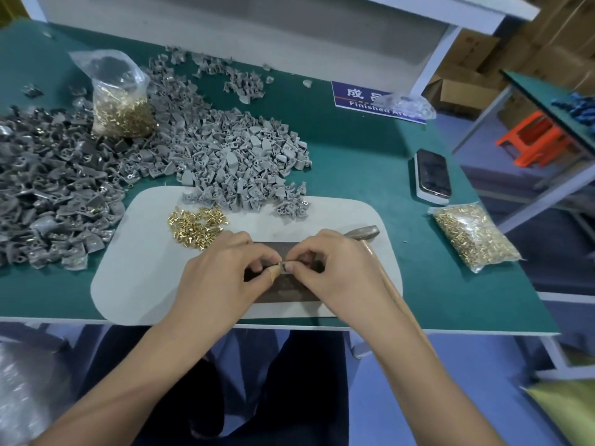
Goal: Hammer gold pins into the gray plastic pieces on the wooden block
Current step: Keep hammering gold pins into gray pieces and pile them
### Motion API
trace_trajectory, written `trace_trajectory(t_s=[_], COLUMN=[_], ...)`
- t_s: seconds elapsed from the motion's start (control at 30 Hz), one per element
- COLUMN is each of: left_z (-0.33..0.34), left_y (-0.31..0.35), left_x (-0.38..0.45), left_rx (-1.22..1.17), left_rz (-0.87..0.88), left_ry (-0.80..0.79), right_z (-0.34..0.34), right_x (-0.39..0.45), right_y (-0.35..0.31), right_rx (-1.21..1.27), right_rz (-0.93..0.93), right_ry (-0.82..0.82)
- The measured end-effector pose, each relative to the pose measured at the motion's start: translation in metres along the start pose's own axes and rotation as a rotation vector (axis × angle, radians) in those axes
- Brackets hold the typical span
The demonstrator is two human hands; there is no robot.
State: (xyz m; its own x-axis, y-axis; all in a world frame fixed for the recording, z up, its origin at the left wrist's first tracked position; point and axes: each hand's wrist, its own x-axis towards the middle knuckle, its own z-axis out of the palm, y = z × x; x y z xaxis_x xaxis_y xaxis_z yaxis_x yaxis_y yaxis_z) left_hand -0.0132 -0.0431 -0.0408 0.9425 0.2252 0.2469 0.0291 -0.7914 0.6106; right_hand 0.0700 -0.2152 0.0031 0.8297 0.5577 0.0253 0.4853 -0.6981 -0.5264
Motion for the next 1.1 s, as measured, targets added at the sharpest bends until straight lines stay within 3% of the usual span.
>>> trace_trajectory(t_s=[0.13, 0.27, 0.63, 0.87, 1.1], left_z=[0.0, 0.0, -0.009, -0.011, -0.008], left_y=[0.001, 0.002, 0.007, 0.008, 0.005], left_x=[0.001, 0.002, 0.004, 0.006, 0.004], left_rx=[0.02, 0.017, 0.084, 0.139, 0.116], left_rz=[-0.014, -0.024, 0.055, 0.095, 0.092], left_ry=[-0.014, -0.012, -0.039, -0.042, -0.012], right_z=[-0.008, 0.001, 0.016, 0.006, 0.017], right_x=[0.002, -0.002, -0.008, 0.003, -0.005], right_y=[-0.01, -0.015, 0.005, 0.002, 0.002], right_rx=[-0.129, -0.222, 0.138, -0.008, 0.0], right_rz=[-0.044, -0.13, -0.066, -0.075, -0.069], right_ry=[-0.047, 0.02, 0.094, -0.011, 0.078])
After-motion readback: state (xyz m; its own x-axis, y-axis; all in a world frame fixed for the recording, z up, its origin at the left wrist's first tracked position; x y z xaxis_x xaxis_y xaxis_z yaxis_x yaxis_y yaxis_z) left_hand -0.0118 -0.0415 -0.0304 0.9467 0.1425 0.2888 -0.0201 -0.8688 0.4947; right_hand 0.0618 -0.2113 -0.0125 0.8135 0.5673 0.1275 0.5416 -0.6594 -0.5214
